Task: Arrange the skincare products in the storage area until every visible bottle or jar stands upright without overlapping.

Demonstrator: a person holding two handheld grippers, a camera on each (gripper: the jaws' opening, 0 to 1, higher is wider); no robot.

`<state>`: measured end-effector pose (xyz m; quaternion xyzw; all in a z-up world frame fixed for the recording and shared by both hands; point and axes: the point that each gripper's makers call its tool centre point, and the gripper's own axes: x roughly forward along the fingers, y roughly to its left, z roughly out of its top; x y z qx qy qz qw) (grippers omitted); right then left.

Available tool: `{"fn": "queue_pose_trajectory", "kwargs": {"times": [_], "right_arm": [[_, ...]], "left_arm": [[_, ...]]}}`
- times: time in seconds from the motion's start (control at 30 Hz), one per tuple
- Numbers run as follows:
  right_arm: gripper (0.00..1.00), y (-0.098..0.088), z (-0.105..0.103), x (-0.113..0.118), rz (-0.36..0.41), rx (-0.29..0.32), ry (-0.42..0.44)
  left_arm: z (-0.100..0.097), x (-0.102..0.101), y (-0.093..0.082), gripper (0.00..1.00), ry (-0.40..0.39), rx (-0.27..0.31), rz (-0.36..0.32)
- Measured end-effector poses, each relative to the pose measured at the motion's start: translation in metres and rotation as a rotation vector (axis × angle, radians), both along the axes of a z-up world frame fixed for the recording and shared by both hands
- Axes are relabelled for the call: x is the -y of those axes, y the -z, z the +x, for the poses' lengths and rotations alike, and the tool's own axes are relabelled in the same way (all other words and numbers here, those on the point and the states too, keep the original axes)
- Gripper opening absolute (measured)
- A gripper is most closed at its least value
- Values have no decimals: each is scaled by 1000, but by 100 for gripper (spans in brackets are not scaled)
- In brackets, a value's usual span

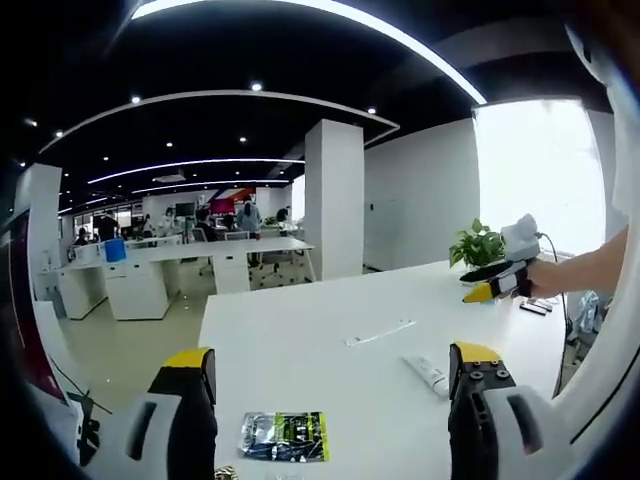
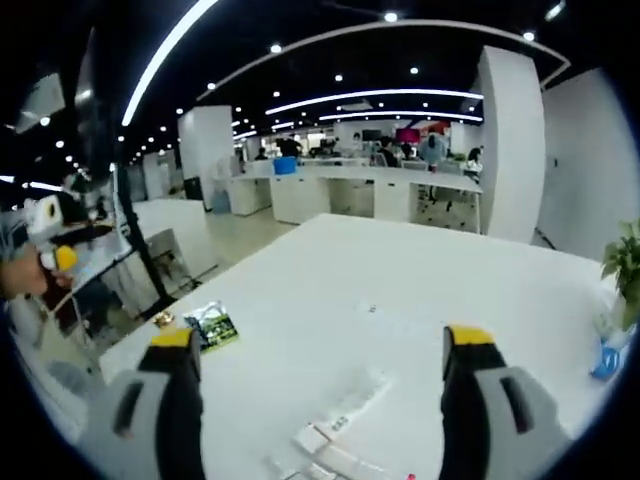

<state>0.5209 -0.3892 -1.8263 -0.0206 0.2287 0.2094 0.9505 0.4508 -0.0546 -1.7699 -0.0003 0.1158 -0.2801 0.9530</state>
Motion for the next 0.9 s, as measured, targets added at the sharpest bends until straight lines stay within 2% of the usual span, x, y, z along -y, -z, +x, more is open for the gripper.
{"fn": "queue_pose_trajectory", "kwargs": {"times": [0.33, 0.43, 0.57, 0.6, 0.9], "right_arm": [[99, 34, 14, 7, 20, -111, 28], [99, 52, 17, 9, 39, -175, 49], [99, 68, 20, 13, 44, -224, 72], [99, 78, 22, 15, 50, -258, 84], [99, 116, 24, 26, 20, -399, 133]], "left_arm": [[0, -11, -1, 100, -25, 2, 11], [-2, -13, -2, 100, -35, 2, 16], [-4, -15, -3, 100, -47, 2, 17], [-4, -19, -3, 100, -53, 4, 17], [-10, -31, -5, 100, -93, 6, 17]]}}
